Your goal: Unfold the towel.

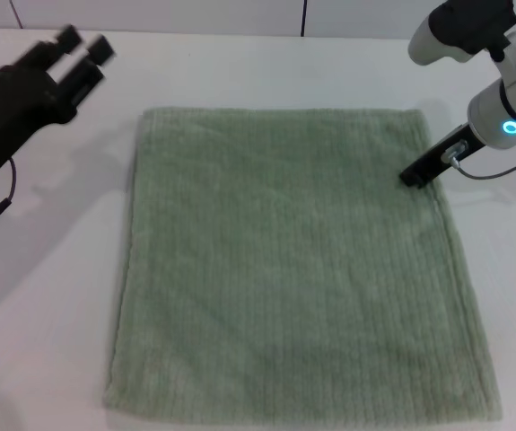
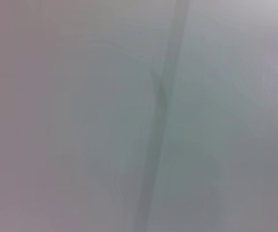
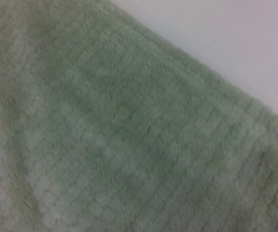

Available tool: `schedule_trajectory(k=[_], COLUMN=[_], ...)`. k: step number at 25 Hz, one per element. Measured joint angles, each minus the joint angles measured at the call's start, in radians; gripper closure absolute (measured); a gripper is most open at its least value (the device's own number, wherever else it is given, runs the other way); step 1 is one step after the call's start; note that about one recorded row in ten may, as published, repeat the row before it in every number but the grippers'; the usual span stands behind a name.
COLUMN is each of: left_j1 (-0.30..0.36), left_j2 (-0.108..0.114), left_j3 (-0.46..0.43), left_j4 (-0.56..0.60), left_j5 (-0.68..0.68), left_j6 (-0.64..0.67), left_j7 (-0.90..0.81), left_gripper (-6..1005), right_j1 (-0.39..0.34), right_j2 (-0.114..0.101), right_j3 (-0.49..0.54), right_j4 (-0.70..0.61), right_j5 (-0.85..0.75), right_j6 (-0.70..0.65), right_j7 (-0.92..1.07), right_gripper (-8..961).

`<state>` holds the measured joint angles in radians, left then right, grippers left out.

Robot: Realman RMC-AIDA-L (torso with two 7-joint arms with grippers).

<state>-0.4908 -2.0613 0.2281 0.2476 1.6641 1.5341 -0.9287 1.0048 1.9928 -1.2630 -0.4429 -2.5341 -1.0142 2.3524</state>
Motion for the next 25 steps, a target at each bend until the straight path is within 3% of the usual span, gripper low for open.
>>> schedule_trajectory(k=[5, 6, 9, 10, 11, 12, 15, 16, 17, 18, 20, 21, 22, 25], left_j1=[-0.022, -0.042, -0.061, -0.068, -0.074, -0.074, -0.083, -0.083, -0.083, -0.083, -0.083, -0.085, -0.085, -0.089], left_j2=[-0.007, -0.008, -0.008, -0.008, -0.008, -0.008, -0.009, -0.009, -0.009, -0.009, -0.008, -0.008, -0.008, -0.008], left_j3=[-0.119, -0.188, -0.235, -0.25, -0.268, -0.268, -0.338, -0.338, -0.358, -0.358, -0.376, -0.377, -0.377, -0.382], left_j4=[-0.155, -0.205, -0.224, -0.225, -0.228, -0.228, -0.235, -0.235, -0.241, -0.241, -0.249, -0.25, -0.25, -0.252], left_j5=[-0.112, -0.128, -0.13, -0.13, -0.131, -0.131, -0.132, -0.132, -0.132, -0.132, -0.133, -0.133, -0.133, -0.133], left_j6=[-0.156, -0.256, -0.35, -0.382, -0.416, -0.416, -0.474, -0.474, -0.478, -0.478, -0.491, -0.504, -0.504, -0.52], left_j7=[0.252, 0.342, 0.378, 0.381, 0.383, 0.383, 0.385, 0.385, 0.386, 0.386, 0.388, 0.391, 0.391, 0.406], left_gripper=[459, 461, 463, 464, 464, 464, 464, 463, 463, 463, 463, 463, 462, 460], right_j1=[0.014, 0.018, 0.021, 0.021, 0.013, 0.013, -0.028, -0.064, -0.064, -0.112, -0.147, -0.222, -0.222, -0.352], right_j2=[0.003, 0.005, 0.014, 0.022, 0.053, 0.053, 0.092, 0.097, 0.097, 0.096, 0.095, 0.095, 0.095, 0.096], right_j3=[-0.004, -0.008, -0.008, -0.009, -0.009, -0.009, -0.05, -0.143, -0.143, -0.244, -0.293, -0.389, -0.389, -0.54], right_j4=[-0.026, -0.058, -0.105, -0.134, -0.221, -0.221, -0.351, -0.404, -0.404, -0.453, -0.484, -0.545, -0.545, -0.606], right_j5=[0.0, -0.002, -0.03, -0.054, -0.124, -0.124, -0.178, -0.147, -0.147, -0.096, -0.073, -0.048, -0.048, -0.04], right_j6=[0.001, 0.0, -0.007, -0.011, -0.012, -0.012, 0.023, 0.088, 0.088, 0.191, 0.253, 0.397, 0.397, 0.682], right_j7=[0.015, 0.029, 0.059, 0.08, 0.122, 0.122, 0.147, 0.17, 0.17, 0.19, 0.194, 0.194, 0.194, 0.19], right_gripper=[904, 903, 902, 902, 902, 902, 901, 900, 900, 900, 899, 899, 898, 898])
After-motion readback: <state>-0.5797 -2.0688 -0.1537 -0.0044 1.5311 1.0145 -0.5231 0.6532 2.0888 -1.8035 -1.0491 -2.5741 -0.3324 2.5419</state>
